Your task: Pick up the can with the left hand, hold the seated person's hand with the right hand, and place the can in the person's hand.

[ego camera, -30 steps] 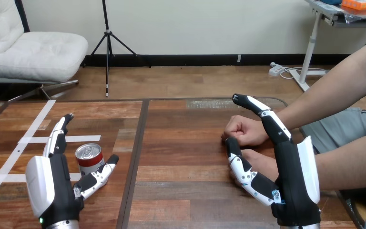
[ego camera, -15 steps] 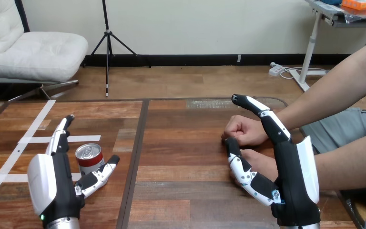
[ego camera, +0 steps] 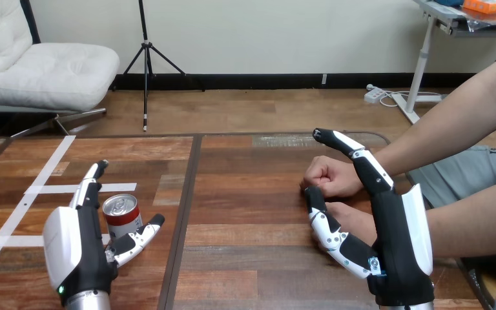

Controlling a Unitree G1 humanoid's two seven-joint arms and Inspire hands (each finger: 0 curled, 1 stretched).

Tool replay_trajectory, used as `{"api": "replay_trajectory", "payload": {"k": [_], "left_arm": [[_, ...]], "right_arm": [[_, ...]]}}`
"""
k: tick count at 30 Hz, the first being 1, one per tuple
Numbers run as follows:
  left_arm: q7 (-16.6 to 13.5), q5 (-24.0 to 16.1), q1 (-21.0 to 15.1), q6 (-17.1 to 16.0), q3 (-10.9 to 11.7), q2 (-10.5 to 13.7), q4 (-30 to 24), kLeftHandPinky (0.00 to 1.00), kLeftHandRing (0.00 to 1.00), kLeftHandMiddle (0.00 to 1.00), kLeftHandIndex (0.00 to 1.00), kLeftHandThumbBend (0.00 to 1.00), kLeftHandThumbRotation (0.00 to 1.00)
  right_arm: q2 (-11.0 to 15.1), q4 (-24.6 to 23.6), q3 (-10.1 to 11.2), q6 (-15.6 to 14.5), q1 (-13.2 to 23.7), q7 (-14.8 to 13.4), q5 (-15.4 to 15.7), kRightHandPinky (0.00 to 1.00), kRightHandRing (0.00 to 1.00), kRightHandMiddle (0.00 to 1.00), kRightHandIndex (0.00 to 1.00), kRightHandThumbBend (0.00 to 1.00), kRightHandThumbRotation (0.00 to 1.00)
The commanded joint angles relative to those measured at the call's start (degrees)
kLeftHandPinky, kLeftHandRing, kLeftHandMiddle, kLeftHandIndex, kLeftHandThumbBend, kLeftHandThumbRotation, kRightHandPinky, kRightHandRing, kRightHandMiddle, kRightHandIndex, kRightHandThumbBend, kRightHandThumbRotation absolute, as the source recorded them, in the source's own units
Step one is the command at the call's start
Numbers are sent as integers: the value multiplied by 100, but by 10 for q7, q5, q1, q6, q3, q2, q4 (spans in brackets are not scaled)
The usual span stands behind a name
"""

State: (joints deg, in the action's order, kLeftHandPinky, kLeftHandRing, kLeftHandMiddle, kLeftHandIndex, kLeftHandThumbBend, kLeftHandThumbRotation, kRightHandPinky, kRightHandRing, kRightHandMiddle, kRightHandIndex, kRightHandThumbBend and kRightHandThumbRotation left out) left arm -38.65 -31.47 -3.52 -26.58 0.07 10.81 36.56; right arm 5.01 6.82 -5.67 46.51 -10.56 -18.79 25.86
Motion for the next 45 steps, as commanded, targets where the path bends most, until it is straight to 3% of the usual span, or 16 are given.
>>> {"api": "replay_trajectory", "payload": {"k": [1,9,21,45], "left_arm": [[11,5,-45,12,-8,13,-17,72,82,87,86,79,12],[16,0,-56,36,-12,15,-14,71,82,86,86,77,12],[28,3,-71,82,-18,15,-15,71,81,86,86,76,15],[21,12,-114,71,-25,25,50,71,81,86,85,77,12]], "right_arm": [[3,-12,5,6,21,3,-8,88,83,81,79,29,0],[4,-11,9,8,22,-6,7,88,83,81,79,29,0],[2,-13,9,6,20,-4,1,88,83,81,79,29,0],[6,-12,11,9,19,-5,2,88,83,81,78,30,0]]}}
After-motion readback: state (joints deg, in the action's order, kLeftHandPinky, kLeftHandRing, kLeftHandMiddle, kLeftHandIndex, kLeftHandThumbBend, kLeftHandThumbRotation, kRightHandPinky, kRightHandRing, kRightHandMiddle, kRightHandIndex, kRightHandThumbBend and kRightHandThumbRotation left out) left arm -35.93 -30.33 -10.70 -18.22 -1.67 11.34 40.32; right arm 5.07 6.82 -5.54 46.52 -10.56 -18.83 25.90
